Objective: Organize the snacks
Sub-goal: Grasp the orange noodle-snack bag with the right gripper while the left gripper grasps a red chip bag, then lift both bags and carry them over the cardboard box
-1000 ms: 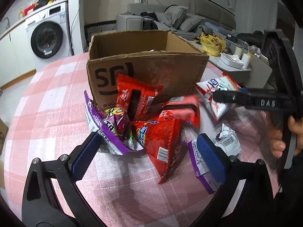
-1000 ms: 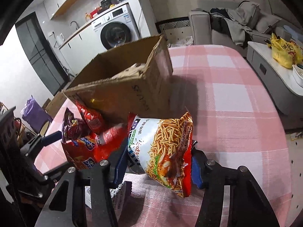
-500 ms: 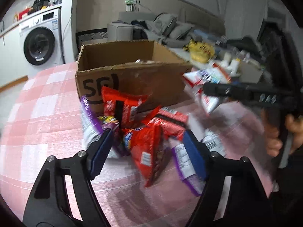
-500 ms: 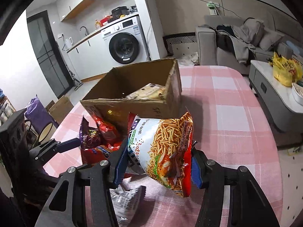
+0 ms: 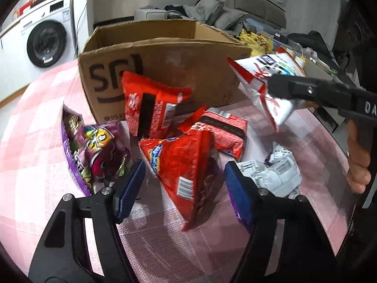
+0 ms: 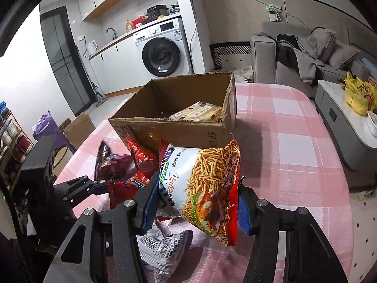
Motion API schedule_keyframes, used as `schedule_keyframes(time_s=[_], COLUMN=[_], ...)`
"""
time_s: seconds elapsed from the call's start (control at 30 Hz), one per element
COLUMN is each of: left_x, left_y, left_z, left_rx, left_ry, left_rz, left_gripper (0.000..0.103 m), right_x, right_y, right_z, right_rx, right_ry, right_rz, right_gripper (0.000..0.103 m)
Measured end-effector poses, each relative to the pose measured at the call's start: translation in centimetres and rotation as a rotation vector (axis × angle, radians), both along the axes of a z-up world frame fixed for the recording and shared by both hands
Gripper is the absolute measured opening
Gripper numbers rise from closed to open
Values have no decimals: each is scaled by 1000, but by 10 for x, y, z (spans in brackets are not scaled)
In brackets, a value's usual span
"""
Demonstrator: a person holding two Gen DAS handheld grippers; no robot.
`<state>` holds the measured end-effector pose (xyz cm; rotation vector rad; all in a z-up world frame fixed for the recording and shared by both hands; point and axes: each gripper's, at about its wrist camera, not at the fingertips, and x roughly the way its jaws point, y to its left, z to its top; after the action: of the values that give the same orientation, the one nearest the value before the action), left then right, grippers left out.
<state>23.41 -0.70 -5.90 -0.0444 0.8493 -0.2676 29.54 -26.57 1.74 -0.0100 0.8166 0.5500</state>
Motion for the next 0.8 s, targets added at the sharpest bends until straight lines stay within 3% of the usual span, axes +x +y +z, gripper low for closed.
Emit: schedule_keyframes(time_s=[0.2, 0.8], left_x=[1, -24], left_y=[12, 14], left_z=[-1, 41], left_rx=[-67, -59], left_ry=[-2, -108], left_rz=[-23, -54], left_gripper=[38, 33], right_x=[2, -5], right_y=[1, -7], right_z=[-2, 10], right_rx=[-1, 38], right_ry=[5, -36], right_rz=[3, -5], right_gripper=[56, 56])
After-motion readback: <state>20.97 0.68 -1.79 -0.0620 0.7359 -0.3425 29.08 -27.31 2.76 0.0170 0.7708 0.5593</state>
